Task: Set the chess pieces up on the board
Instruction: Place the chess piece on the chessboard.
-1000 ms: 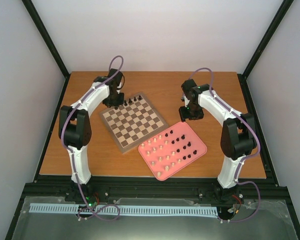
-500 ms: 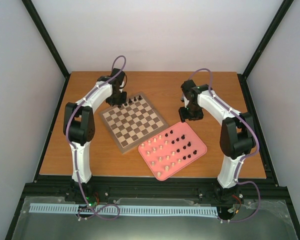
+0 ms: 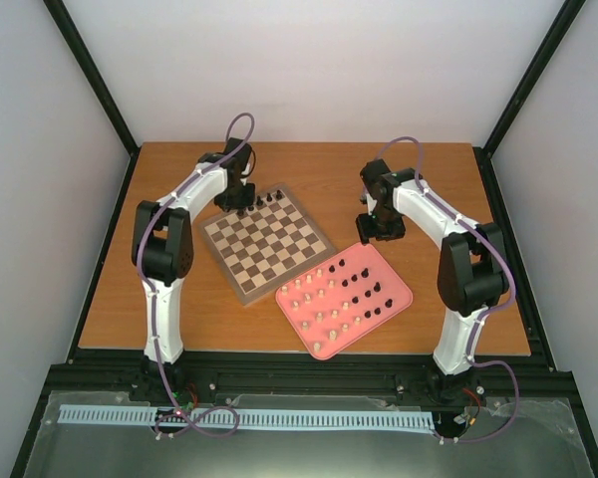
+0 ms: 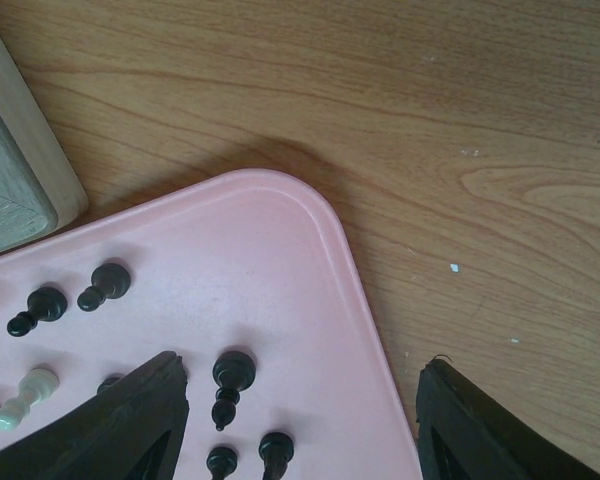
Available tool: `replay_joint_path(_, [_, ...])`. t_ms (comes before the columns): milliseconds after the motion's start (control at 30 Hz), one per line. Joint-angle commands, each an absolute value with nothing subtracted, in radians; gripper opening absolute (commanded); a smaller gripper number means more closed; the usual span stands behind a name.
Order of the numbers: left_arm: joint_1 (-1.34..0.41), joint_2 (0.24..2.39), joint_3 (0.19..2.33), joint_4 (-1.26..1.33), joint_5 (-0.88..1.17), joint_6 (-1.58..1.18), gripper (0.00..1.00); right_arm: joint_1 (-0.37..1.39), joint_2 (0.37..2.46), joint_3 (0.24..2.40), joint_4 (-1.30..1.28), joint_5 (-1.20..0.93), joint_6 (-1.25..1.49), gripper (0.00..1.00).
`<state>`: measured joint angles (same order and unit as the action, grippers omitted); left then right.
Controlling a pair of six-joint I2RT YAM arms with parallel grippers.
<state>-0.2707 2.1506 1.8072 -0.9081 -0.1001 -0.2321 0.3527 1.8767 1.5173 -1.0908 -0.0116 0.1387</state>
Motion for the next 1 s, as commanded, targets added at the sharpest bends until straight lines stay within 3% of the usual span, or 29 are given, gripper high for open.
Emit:
replay_joint_path(0, [-0.268, 2.172, 1.845, -0.871, -0.095, -0.248, 0.07, 0.344, 1.888, 1.529, -1.092, -0.009, 0.132, 0.63])
replay_joint_path(433, [-0.268, 2.184, 1.847, -0.866, -0.095, -0.248, 0.12, 0.342, 1.895, 1.529, -1.095, -0.018, 0.13, 0.63])
replay_joint_path(967, [-0.268, 2.111, 1.839, -0.906, -0.089, -0.232, 0.32, 0.342, 1.894, 1.524, -1.088, -0.034, 0.126, 0.64])
